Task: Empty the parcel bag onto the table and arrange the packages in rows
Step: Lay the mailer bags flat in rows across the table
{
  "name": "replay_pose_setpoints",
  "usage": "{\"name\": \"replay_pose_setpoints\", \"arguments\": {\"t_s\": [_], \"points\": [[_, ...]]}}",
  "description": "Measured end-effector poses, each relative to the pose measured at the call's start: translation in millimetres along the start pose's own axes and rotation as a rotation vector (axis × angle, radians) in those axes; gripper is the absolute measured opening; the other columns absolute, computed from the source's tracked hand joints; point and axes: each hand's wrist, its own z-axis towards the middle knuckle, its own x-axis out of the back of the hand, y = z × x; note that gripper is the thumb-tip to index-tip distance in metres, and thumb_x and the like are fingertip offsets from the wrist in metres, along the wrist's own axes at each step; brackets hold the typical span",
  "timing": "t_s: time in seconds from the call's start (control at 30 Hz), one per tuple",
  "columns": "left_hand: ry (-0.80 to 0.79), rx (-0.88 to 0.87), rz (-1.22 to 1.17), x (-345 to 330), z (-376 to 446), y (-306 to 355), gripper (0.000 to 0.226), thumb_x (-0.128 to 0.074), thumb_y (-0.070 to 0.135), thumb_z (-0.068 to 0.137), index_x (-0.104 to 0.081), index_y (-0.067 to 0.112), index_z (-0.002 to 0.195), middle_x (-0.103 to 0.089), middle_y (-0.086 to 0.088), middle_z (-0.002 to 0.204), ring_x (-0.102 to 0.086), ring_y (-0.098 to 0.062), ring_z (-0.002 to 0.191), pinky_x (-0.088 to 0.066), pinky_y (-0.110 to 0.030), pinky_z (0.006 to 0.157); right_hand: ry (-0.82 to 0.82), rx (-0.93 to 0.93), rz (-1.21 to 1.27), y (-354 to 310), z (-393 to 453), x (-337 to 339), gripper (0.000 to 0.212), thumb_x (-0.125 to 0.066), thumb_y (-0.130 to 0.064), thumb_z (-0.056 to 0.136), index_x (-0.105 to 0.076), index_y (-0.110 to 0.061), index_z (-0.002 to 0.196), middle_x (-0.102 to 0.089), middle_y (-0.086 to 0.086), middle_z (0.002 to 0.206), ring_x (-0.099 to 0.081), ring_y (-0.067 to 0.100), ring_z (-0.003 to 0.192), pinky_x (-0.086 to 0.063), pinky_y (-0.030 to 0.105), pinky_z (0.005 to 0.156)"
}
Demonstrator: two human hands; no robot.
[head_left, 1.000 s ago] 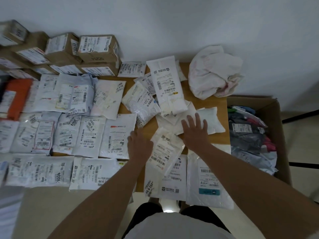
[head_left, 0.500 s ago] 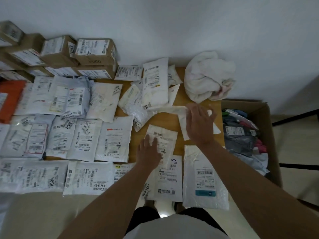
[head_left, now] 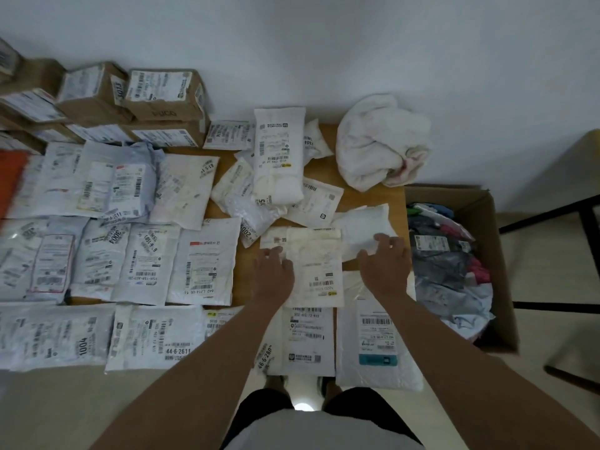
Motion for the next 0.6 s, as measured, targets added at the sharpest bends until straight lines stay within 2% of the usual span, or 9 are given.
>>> {"name": "replay_pose_setpoints", "arguments": {"t_s": [0.07,0.13,0.2,0.27,0.33,0.4,0.5,0.6], "points": [[-0.112,-0.034,0.007,-4.7,-2.7,-0.1,0.049,-0.049,0.027,0.097,-0.040,0.015,0.143,-0.035,-0.012,0.144,-0.037,-0.028,0.131,-0.035,-0.039,0.106,-0.022,0.009,-0.075,2.7,12.8,1.5,0.067,-0.064,-0.042,0.085,-0.040,-0.021,0.145,-0.031,0.017,0.151,-0.029,0.042,0.137,-0.029,0.054,0.108],[-0.263,-0.072,0.136,-9.4,-5.1,-1.9,0.062,-0.051,0.037,0.096,-0.027,0.020,0.150,-0.023,-0.009,0.150,-0.027,-0.032,0.136,-0.033,-0.043,0.108,-0.057,0.154,-0.219,7.7,26.4,-2.0,0.076,-0.059,-0.059,0.085,-0.032,-0.030,0.150,-0.022,0.015,0.159,-0.026,0.046,0.140,-0.031,0.060,0.108],[-0.350,-0.087,0.271,-13.3,-4.5,-1.1,0.075,-0.053,0.048,0.093,-0.017,0.022,0.153,-0.015,-0.010,0.154,-0.019,-0.036,0.138,-0.031,-0.046,0.110,-0.244,0.223,-0.376,10.3,38.7,-3.3,0.085,-0.049,-0.074,0.083,-0.016,-0.038,0.154,-0.004,0.008,0.164,-0.014,0.045,0.145,-0.023,0.064,0.110],[-0.391,-0.078,0.362,-16.5,-2.7,1.8,0.084,-0.055,0.054,0.090,-0.011,0.022,0.154,-0.010,-0.013,0.155,-0.014,-0.039,0.140,-0.030,-0.048,0.111,-0.443,0.195,-0.434,14.0,46.7,-4.0,0.099,-0.048,-0.081,0.077,0.001,-0.042,0.153,0.017,0.003,0.163,0.001,0.041,0.148,-0.013,0.063,0.114],[-0.443,-0.058,0.404,-19.3,0.9,5.7,0.089,-0.056,0.056,0.089,-0.006,0.021,0.154,-0.005,-0.014,0.156,-0.009,-0.040,0.142,-0.030,-0.051,0.112,-0.512,0.174,-0.457,14.0,51.4,3.8,0.106,-0.052,-0.082,0.074,0.006,-0.042,0.153,0.021,0.002,0.161,0.000,0.040,0.147,-0.015,0.060,0.114],[-0.484,-0.031,0.423,-20.7,3.4,9.4,0.092,-0.057,0.057,0.088,-0.003,0.022,0.154,-0.002,-0.014,0.157,-0.005,-0.041,0.143,-0.030,-0.054,0.112,-0.503,0.191,-0.477,12.9,56.9,7.9,0.093,-0.056,-0.066,0.084,0.001,-0.042,0.153,0.016,0.002,0.162,-0.012,0.040,0.143,-0.023,0.058,0.112],[-0.539,0.005,0.456,-17.9,5.3,15.3,0.098,-0.060,0.056,0.087,0.002,0.021,0.154,0.002,-0.015,0.158,0.000,-0.042,0.144,-0.026,-0.054,0.114,-0.379,0.269,-0.504,10.5,62.0,16.1,0.059,-0.045,-0.027,0.096,-0.021,-0.037,0.150,-0.008,0.002,0.161,-0.034,0.036,0.130,-0.034,0.051,0.106],[-0.587,0.041,0.460,-14.2,8.8,24.9,0.101,-0.063,0.052,0.087,0.004,0.019,0.154,0.004,-0.018,0.158,0.002,-0.043,0.145,-0.020,-0.053,0.116,-0.277,0.346,-0.566,0.9,66.0,34.9,0.037,-0.040,-0.023,0.097,-0.046,-0.024,0.133,-0.046,0.005,0.142,-0.042,0.034,0.122,-0.036,0.048,0.101]]}}
